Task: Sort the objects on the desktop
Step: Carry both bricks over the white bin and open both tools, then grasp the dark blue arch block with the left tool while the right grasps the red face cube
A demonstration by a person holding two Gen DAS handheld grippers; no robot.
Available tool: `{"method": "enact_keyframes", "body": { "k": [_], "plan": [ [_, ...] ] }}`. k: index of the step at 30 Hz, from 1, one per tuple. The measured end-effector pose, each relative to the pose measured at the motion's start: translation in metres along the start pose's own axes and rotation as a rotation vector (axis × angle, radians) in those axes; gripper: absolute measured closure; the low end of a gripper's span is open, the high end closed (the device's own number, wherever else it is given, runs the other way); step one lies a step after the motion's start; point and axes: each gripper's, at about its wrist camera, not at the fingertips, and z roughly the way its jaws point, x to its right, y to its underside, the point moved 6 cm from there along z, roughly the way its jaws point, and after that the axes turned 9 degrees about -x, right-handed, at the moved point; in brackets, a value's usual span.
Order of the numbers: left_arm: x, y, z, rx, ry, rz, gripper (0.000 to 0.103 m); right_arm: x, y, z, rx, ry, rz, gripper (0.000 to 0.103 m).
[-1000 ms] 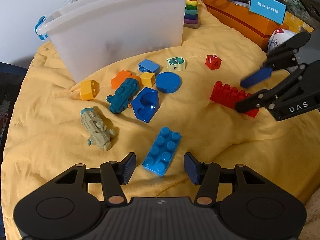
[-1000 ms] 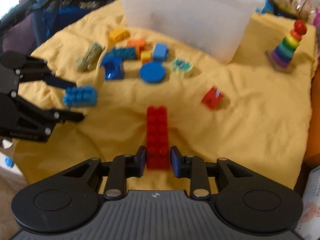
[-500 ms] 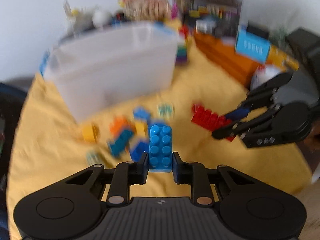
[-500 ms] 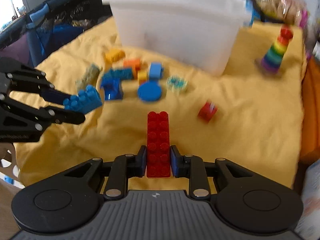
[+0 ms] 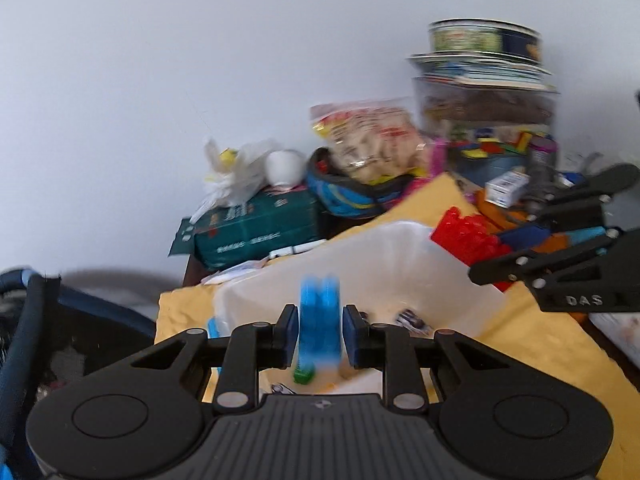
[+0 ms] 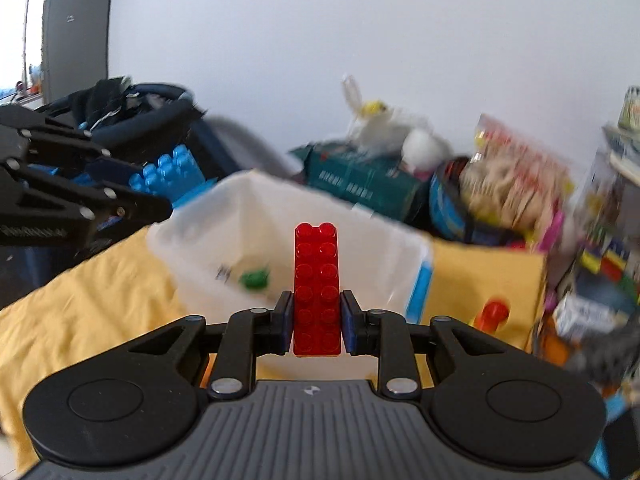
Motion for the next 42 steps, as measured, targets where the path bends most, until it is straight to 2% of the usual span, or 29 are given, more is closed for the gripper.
{"method": "enact_keyframes", "body": {
  "k": [4,8,9,12,14,16,19,21,24,28,31,34,36,38,39,42],
  "plan": [
    [-0.011,-0.004,0.036,-0.039,-0.021,-0.030,0.075,0.008,-0.021,0.028,-0.002,0.007,0.047,0.076],
    [-0.020,0.011,0.070,-0.116,-0.034,-0.056,0.075,0.012,-0.017,0.065,-0.060,0.040,0.086,0.076],
    [-0.021,0.014,0.072,-0.124,-0.033,-0.072,0.075,0.012,-0.014,0.074,-0.084,0.037,0.091,0.076],
    [-0.022,0.025,0.065,-0.116,-0.004,-0.090,0.067,0.010,-0.005,0.085,-0.126,0.048,0.093,0.073],
    [-0.022,0.028,0.054,-0.100,-0.011,-0.089,0.059,0.011,-0.005,0.080,-0.108,0.027,0.108,0.067],
    [-0.021,0.030,0.037,-0.071,-0.002,-0.103,0.057,0.013,-0.007,0.073,-0.087,0.019,0.112,0.066],
    [-0.014,0.040,0.006,-0.008,0.021,-0.103,0.035,0.017,-0.012,0.047,-0.014,0.002,0.114,0.065],
    [-0.006,0.054,-0.008,0.011,0.015,-0.086,0.032,0.019,-0.010,0.028,0.031,-0.026,0.120,0.057],
    [0.009,0.087,-0.007,-0.056,0.041,-0.088,0.032,0.020,0.001,0.007,0.060,-0.082,0.145,0.055],
    [0.044,0.135,0.011,-0.185,0.111,-0.049,0.032,0.009,0.034,0.007,-0.003,-0.108,0.147,0.056],
    [0.070,0.154,0.022,-0.229,0.140,0.041,0.035,-0.002,0.070,0.023,-0.106,-0.149,0.181,0.058],
    [0.086,0.160,0.036,-0.250,0.135,0.122,0.037,-0.009,0.109,0.036,-0.205,-0.145,0.211,0.058],
    [0.090,0.162,0.049,-0.269,0.116,0.167,0.047,-0.013,0.128,0.038,-0.245,-0.139,0.211,0.058],
    [0.093,0.165,0.063,-0.308,0.098,0.205,0.072,-0.014,0.139,0.035,-0.267,-0.139,0.210,0.058],
    [0.095,0.169,0.067,-0.336,0.108,0.211,0.075,-0.015,0.143,0.033,-0.269,-0.131,0.205,0.058],
    [0.098,0.172,0.070,-0.355,0.154,0.194,0.081,-0.012,0.145,0.027,-0.263,-0.103,0.197,0.058]
  ]
}}
